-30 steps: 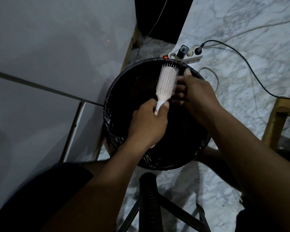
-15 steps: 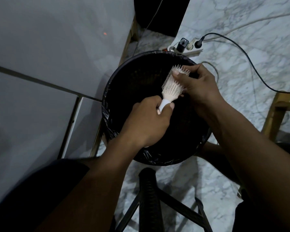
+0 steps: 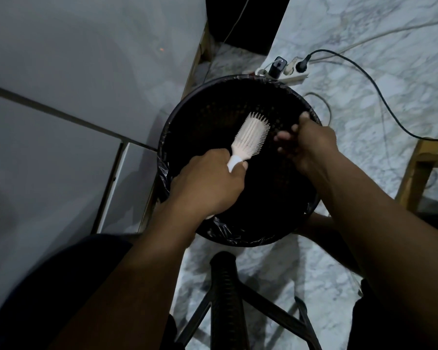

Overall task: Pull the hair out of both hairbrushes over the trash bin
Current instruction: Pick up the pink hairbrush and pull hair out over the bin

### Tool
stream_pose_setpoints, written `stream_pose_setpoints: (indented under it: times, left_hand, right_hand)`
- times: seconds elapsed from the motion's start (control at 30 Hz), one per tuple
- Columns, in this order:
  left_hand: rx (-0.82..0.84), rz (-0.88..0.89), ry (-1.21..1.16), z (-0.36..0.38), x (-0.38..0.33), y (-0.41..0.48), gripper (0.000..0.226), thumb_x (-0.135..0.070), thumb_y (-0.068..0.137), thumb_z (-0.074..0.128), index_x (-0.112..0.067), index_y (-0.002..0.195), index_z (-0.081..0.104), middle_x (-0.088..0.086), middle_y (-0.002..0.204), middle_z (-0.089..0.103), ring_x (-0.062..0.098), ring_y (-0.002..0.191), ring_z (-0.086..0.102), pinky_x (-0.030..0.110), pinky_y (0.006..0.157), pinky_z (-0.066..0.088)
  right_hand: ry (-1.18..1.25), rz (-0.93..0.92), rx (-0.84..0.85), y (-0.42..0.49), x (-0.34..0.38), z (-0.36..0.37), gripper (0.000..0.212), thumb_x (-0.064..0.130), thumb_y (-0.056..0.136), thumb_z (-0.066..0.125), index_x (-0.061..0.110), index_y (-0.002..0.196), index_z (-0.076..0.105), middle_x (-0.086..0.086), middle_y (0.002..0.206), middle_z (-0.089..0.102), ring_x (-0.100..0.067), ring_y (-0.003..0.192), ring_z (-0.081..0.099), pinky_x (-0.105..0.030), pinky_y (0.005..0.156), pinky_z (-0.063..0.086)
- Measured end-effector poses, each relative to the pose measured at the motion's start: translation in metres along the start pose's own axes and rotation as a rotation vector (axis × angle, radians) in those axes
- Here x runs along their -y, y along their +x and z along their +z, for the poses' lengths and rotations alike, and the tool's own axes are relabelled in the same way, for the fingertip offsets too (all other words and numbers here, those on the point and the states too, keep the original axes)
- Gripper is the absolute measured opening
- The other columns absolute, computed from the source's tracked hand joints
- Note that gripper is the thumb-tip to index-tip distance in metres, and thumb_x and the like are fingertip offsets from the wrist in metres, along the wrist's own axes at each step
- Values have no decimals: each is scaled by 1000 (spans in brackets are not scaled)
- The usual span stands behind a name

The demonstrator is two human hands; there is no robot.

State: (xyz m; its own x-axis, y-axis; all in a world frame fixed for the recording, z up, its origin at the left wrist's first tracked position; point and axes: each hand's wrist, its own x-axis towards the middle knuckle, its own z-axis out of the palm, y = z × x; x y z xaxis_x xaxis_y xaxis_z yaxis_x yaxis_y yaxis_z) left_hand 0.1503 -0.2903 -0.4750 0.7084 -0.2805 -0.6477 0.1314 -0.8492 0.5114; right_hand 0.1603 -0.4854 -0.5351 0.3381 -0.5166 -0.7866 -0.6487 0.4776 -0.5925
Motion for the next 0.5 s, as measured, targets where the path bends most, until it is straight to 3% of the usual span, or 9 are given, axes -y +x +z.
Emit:
stream_pose_setpoints:
  times: [0.07, 0.1, 0.17, 0.2, 0.27, 0.33, 0.5]
  left_hand:
    - [14, -36, 36, 0, 3, 1, 35, -54, 98, 53, -27, 75, 47, -5, 78, 62, 16, 70, 61, 31, 59, 41]
    - [26, -49, 46, 0, 3, 1, 35, -54, 98, 53, -27, 76, 48, -5, 80, 62, 17, 71, 62, 31, 60, 41]
    - [52, -60, 38, 1, 2, 3, 35, -54, 97, 54, -26, 77, 49, -4, 81, 63, 19, 73, 62, 31, 61, 42]
    - [64, -59, 21, 1, 1, 3, 35, -53, 98, 54, -25, 77, 50, -3, 80, 63, 19, 73, 62, 31, 61, 42]
    - [87, -50, -17, -1, 0, 3, 35, -52, 98, 54, -24, 79, 54, -3, 78, 63, 17, 70, 62, 31, 59, 42]
    - [100, -31, -17, -2, 0, 3, 35, -51, 99, 55, -22, 80, 57, -3, 76, 63, 16, 67, 61, 31, 58, 43]
    - [109, -4, -26, 0, 0, 4, 37, -51, 97, 57, -20, 78, 61, -6, 69, 62, 14, 63, 60, 29, 56, 42]
  right_hand:
    - [-122, -19, -17, -3, 1, 1, 42, 50, 99, 45, 12, 110, 57, -4, 53, 66, -22, 59, 68, -33, 59, 56]
    - [-203, -60, 25, -5, 0, 4, 48, 55, 95, 49, 10, 108, 60, -5, 61, 69, -22, 66, 69, -34, 62, 56]
    - [-330, -176, 227, -10, -4, 9, 57, 60, 85, 64, 11, 113, 63, -2, 96, 70, -17, 90, 68, -35, 73, 56]
    - [-385, -217, 336, -14, -6, 12, 60, 57, 80, 72, 14, 120, 61, 1, 110, 67, -14, 99, 67, -33, 80, 56]
    - [-463, -259, 466, -17, -12, 13, 66, 44, 74, 83, 14, 128, 60, 0, 118, 66, -11, 103, 67, -27, 86, 56]
    - [-463, -309, 445, -14, -16, 11, 61, 36, 70, 88, 8, 120, 68, -7, 110, 72, -13, 94, 71, -26, 81, 58]
    - [-460, -400, 270, 0, -21, 4, 39, 48, 59, 89, 17, 79, 78, -8, 79, 78, -18, 73, 75, -38, 75, 62]
